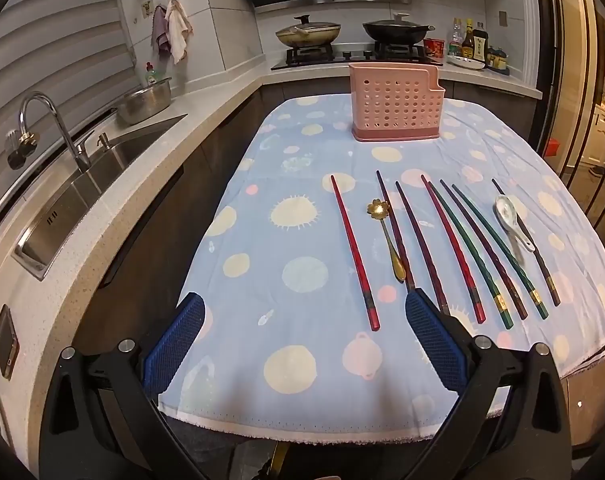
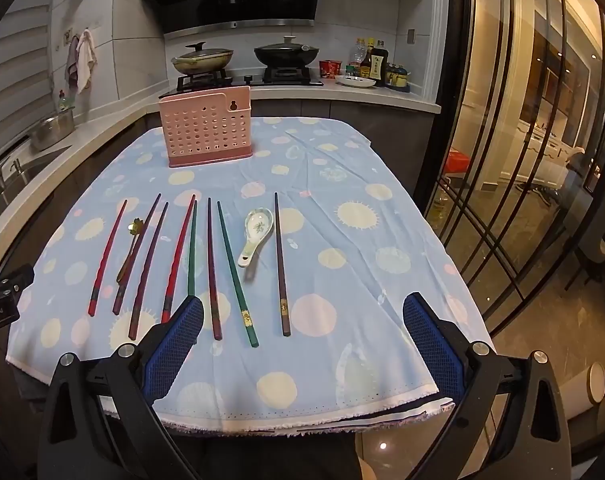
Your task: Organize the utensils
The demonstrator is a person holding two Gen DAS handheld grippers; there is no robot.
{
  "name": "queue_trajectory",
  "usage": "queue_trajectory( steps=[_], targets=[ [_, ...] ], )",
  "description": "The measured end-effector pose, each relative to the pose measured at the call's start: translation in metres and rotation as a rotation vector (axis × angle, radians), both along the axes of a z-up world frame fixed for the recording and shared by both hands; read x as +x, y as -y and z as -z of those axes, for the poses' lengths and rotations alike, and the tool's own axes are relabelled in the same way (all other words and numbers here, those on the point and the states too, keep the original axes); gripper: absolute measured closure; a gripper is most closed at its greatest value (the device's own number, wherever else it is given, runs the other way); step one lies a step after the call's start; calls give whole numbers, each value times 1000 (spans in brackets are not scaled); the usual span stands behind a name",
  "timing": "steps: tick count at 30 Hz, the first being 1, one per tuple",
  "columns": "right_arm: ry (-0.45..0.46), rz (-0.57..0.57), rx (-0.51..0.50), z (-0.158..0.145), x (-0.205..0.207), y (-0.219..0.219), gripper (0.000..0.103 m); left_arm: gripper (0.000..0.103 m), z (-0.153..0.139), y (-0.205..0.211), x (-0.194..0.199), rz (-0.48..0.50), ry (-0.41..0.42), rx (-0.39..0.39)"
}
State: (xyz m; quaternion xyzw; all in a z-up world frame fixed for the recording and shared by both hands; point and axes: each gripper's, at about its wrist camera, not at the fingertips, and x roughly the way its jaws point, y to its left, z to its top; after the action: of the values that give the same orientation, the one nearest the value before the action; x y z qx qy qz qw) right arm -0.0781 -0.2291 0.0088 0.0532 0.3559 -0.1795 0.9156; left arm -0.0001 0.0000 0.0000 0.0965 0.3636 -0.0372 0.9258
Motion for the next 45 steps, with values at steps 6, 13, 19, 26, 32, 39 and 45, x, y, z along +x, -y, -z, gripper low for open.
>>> queue_trajectory(
  steps=[6, 13, 19, 26, 32, 39, 45],
  targets=[
    [-2, 1, 0, -1, -2, 1, 7, 7, 1, 0, 0, 4, -7, 1],
    [0, 3, -2, -1, -1, 2, 7, 7, 5, 2, -1, -3, -8, 2],
    [1, 3, -3, -2, -2, 3, 7, 7, 5, 1, -1, -1, -7, 5],
    [1, 0, -5, 0, -2, 3, 7, 7, 0, -6, 1, -1, -12, -2],
    [2, 3, -3, -1, -2, 3, 7, 7, 0, -8, 2, -2, -7, 2],
    [2, 3, -3, -1, -2, 3, 7, 7, -2, -5, 1, 6, 1, 7],
    [3, 4, -3, -1, -2, 2, 7, 7, -3, -2, 1, 6, 4, 13]
  ],
)
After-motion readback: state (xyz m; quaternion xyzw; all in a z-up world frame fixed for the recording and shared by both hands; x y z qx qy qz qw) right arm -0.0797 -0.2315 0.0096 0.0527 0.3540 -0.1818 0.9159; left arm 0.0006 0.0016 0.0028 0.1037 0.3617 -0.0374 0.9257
